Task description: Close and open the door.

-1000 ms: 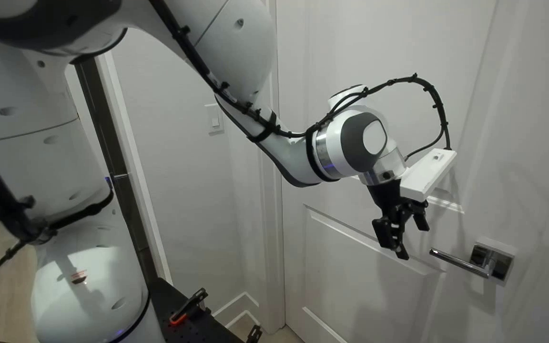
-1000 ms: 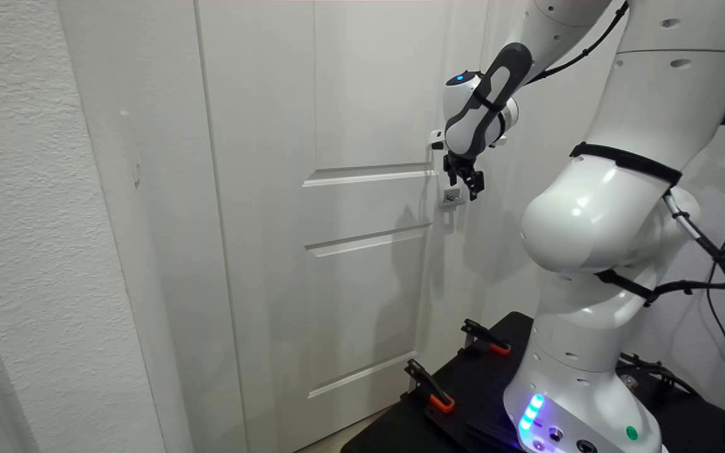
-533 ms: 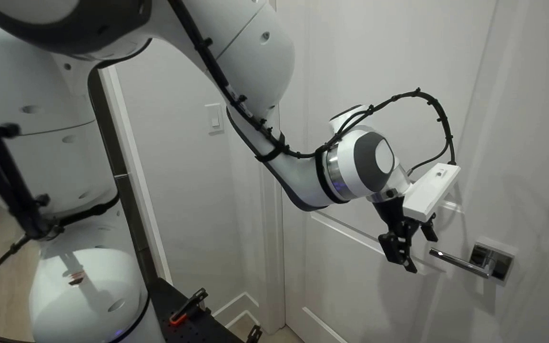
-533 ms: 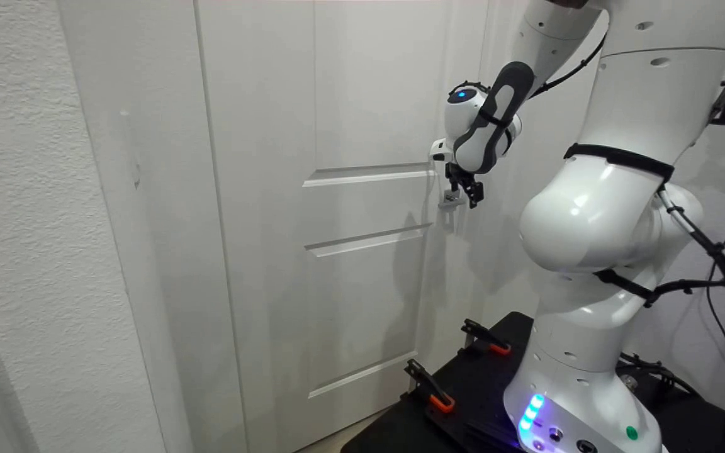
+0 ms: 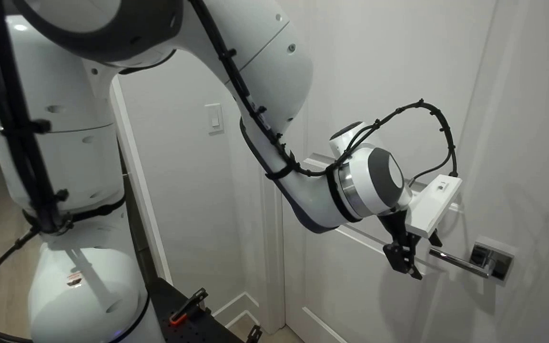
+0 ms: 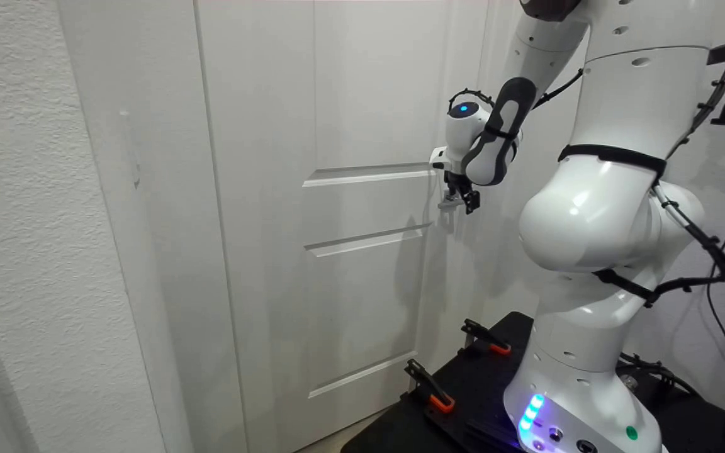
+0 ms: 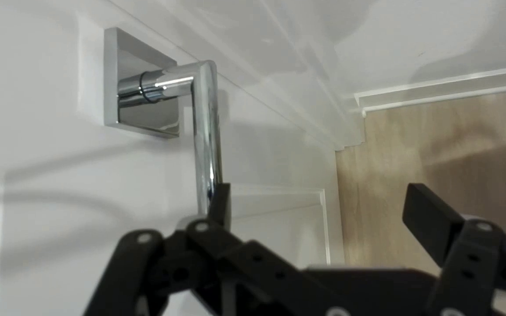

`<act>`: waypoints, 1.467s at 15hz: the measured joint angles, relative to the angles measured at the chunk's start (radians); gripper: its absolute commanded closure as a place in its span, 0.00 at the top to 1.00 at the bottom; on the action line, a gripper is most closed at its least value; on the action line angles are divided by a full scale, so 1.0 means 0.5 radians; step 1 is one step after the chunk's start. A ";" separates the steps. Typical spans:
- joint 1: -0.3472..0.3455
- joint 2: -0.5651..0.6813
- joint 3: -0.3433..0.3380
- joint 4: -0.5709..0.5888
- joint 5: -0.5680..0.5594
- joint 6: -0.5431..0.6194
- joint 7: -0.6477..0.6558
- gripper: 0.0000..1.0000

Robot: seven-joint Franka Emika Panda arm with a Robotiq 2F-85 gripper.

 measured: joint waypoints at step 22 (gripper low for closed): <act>0.025 0.493 -0.070 0.407 -0.607 0.198 0.842 1.00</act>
